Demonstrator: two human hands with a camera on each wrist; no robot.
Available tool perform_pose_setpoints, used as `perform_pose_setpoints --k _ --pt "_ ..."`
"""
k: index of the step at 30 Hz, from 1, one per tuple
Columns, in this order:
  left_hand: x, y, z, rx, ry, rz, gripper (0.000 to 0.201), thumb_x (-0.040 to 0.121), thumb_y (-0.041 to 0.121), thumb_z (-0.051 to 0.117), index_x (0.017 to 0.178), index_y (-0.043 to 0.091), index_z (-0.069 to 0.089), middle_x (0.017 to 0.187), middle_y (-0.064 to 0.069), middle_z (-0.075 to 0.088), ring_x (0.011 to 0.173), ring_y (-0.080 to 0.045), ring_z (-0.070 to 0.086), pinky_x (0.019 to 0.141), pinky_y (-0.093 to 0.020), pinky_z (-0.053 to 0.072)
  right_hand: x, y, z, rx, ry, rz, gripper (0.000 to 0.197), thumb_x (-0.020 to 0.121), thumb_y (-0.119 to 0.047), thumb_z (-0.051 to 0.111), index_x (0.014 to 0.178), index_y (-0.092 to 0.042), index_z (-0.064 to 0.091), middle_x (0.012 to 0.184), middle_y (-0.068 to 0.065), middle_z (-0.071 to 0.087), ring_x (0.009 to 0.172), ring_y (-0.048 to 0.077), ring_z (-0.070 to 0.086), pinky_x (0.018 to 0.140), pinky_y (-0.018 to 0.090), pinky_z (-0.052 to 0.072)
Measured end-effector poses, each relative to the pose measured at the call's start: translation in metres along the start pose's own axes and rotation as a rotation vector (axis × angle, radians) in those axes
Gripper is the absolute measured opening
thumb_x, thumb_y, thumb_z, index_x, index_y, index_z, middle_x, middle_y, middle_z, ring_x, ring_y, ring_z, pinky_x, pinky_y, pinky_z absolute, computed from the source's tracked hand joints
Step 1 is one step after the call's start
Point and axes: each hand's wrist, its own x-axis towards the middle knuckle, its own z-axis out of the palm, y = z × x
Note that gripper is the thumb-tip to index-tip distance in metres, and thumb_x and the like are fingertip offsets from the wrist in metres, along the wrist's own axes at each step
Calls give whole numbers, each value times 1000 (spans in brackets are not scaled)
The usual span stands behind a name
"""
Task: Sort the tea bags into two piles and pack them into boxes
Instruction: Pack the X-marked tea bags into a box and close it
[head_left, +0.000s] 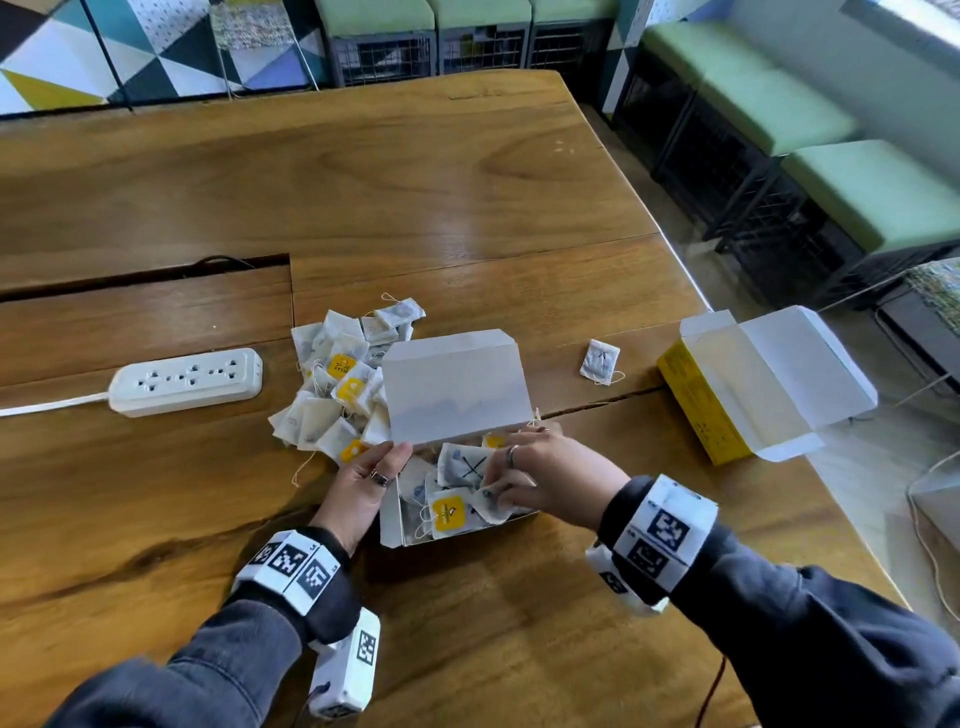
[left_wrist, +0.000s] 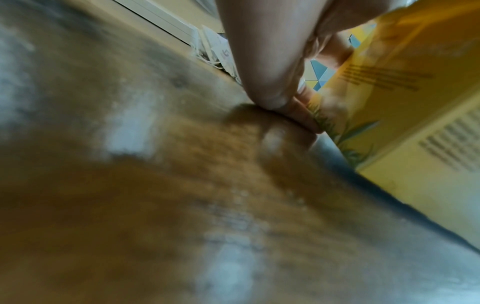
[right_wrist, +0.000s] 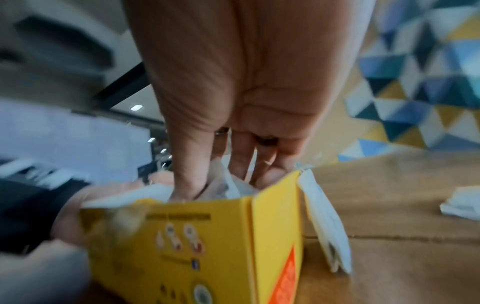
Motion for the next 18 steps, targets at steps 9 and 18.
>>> perform_pose_setpoints --k 9,18 --pt "1 0 -1 -18 -12 -5 15 91 19 54 84 16 67 75 6 73 80 -18 63 81 -32 47 0 32 -25 316 419 241 24 77 -35 72 96 -23 62 90 -8 55 82 7 50 71 25 41" --pt "3 -3 0 -30 6 -11 15 91 16 53 84 16 66 71 9 72 72 -10 64 78 -28 47 54 129 -30 315 364 880 59 89 -28 61 138 -8 35 142 15 26 133 35 25 110 40 28"
